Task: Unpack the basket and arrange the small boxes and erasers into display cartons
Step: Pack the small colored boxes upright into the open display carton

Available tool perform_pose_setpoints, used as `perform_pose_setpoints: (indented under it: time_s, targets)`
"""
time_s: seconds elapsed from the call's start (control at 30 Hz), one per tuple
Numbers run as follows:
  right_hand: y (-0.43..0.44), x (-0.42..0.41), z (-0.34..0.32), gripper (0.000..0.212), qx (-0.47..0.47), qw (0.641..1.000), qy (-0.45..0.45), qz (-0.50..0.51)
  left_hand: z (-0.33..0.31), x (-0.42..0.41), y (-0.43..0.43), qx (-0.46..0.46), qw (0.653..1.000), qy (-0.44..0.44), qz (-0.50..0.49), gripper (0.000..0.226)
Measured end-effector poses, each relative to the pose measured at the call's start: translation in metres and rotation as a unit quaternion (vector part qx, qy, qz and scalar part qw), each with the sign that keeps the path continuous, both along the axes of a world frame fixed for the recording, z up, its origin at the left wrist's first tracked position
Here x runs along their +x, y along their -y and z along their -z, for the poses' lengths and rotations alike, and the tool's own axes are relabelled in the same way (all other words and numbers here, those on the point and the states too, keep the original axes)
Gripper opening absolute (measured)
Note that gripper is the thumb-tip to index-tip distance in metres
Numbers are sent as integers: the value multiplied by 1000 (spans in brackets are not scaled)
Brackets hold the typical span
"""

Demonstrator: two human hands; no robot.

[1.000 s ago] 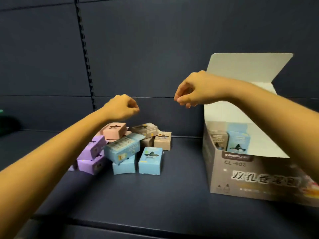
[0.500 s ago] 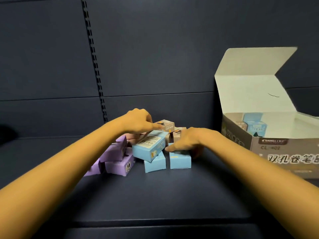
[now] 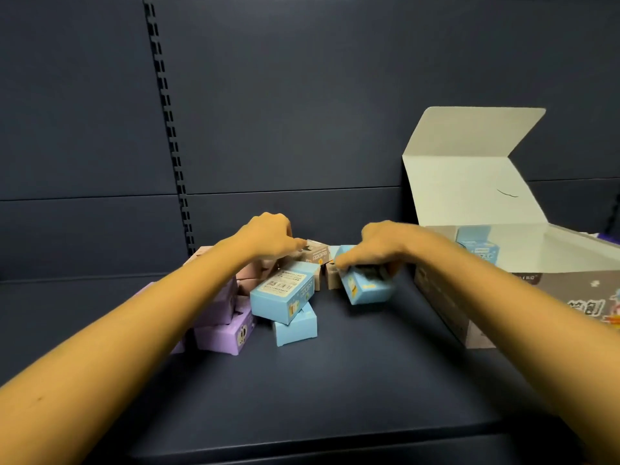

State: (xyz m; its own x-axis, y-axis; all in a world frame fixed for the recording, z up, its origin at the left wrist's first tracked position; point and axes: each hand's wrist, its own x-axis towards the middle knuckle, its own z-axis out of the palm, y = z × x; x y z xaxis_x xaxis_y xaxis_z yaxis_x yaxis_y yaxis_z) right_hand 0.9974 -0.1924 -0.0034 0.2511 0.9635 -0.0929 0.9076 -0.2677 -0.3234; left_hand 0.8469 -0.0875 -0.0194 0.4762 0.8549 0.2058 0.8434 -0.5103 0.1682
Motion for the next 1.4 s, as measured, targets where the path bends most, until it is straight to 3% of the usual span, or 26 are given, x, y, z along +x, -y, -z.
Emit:
perform_pose_setpoints:
  time_s: [0.17,0.33,0.53,0.67,0.9,1.0,1.1,1.13,1.27,1.4]
  targets:
    - [7,15,-24,29,106,994,-22,9,2,22,-17,-46,998,-37,-15,51]
    - [11,28,-28,23,153,984,-97,6,4,36,-24,-112,993,-11,19,45]
    - [15,48,-31,28,177,978,-110,-3,-12,40,-19,-136,984,97,54,42]
    - [24,64,-37,24,218,966,-138,-17,-30,44,1,-159,963,190,109,23]
    - [48,120,-53,35,300,940,-159,-38,-53,83,35,-127,924,314,181,27]
    - [59,147,-55,34,294,942,-152,-61,-58,106,48,-125,908,344,206,21]
    - [67,177,-53,19,272,946,-152,-87,-63,127,67,-153,893,343,248,22]
    - [69,187,-52,21,259,950,-147,-90,-65,133,74,-163,890,337,258,25]
    - [77,220,-50,67,199,966,-131,-102,-59,161,93,-168,895,317,263,35]
    - [79,244,-44,67,160,967,-143,-140,-42,181,100,-131,908,323,234,42]
